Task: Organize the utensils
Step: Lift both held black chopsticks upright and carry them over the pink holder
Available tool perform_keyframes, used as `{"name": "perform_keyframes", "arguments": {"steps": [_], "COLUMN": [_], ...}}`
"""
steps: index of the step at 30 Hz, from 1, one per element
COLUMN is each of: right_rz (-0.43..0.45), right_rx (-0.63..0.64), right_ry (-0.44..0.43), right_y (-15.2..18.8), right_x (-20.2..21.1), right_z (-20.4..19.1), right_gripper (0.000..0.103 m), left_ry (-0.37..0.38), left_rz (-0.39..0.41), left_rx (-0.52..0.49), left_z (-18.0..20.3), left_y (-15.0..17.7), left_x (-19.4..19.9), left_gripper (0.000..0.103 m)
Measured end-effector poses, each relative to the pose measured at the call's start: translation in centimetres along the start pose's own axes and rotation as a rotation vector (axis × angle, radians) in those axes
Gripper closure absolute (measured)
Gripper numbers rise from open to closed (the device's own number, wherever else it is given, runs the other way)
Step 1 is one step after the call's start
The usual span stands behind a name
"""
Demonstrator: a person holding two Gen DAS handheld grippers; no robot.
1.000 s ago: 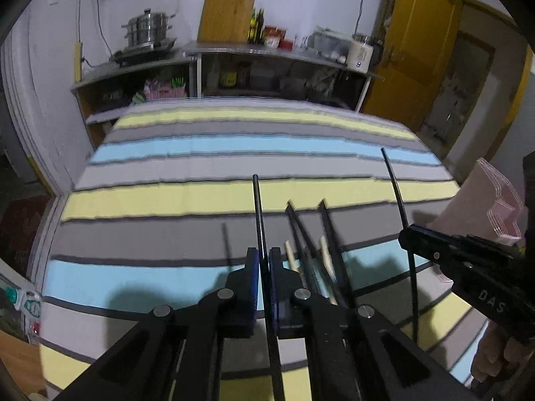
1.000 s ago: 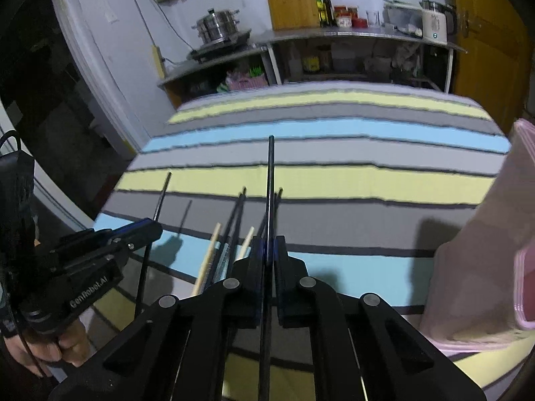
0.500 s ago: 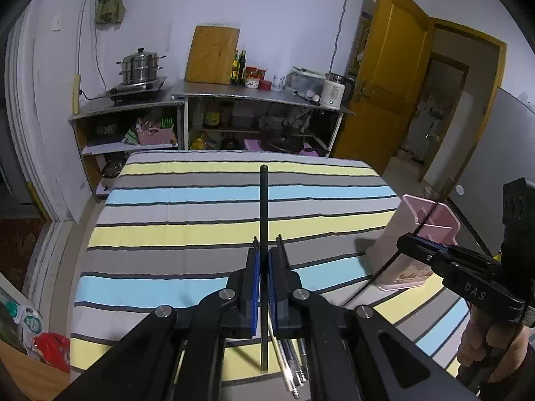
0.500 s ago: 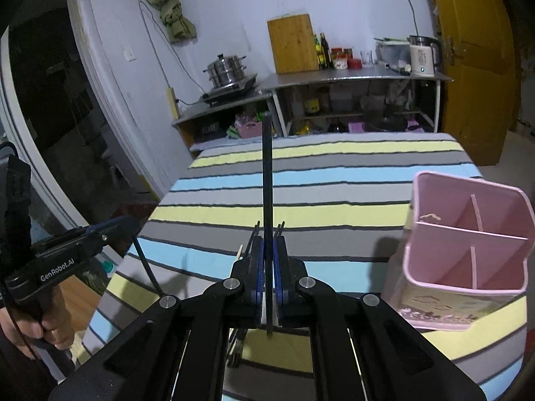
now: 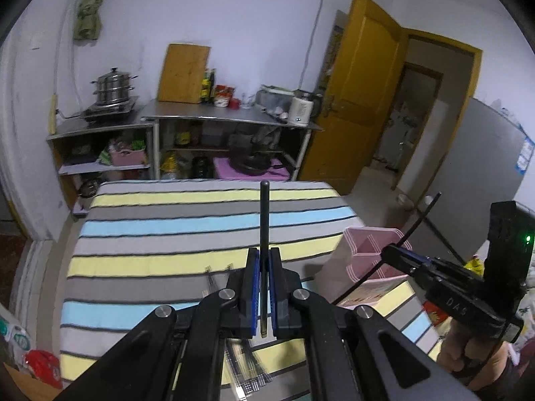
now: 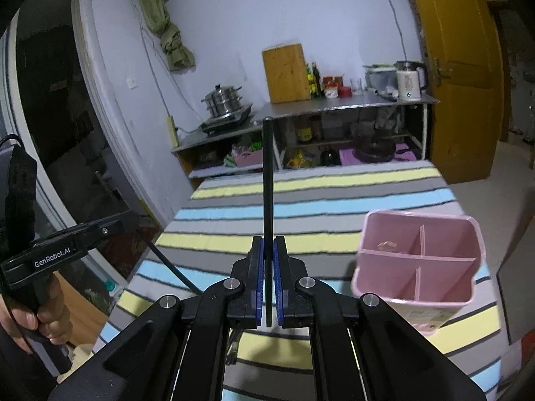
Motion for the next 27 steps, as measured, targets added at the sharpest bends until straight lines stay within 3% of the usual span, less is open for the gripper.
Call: {"name": "perform_keyframes", "arguments": {"steps": [7,15,21,27], "right_rz": [0.095,0.163,0.146,0.071], "right_rx": [-0.021,-0.062,-0.096,-0.12], "right_ry": [0.06,0.138,0.175,0.198], "right_y": [-4.4,-7.4,-6.7,-3.3], "right_x": [3.1,5.3,4.6,2.1], "right_z": [3.5,8.3,11.3,13.0], "right_gripper": [0.098,0.098,0.098,0.098], "left_ry": [0.105,0.189,0.214,0.202], "left_rz": [0.025,0.032,-0.014,-0.104], "left_rx": [-0.016,-0.018,-0.014,-0.007], "left_z": [6.2,11.7,13.6,13.1], "left_y": [-3.6,-5.1,-3.0,1.2], "left_x": [-2.0,-5.2,-8.9,-13.7], "left_gripper": [0.098,0.098,0.098,0.098]}}
Point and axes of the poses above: each gripper's, at about its wrist camera, not at the fingertips, and x roughly against the way its jaws point, z to its right, y to its underside, the point moved 9 cm from there along -x, roughly the way its jaws point, and after that the axes turned 15 degrees about z, right-handed, at the moved point
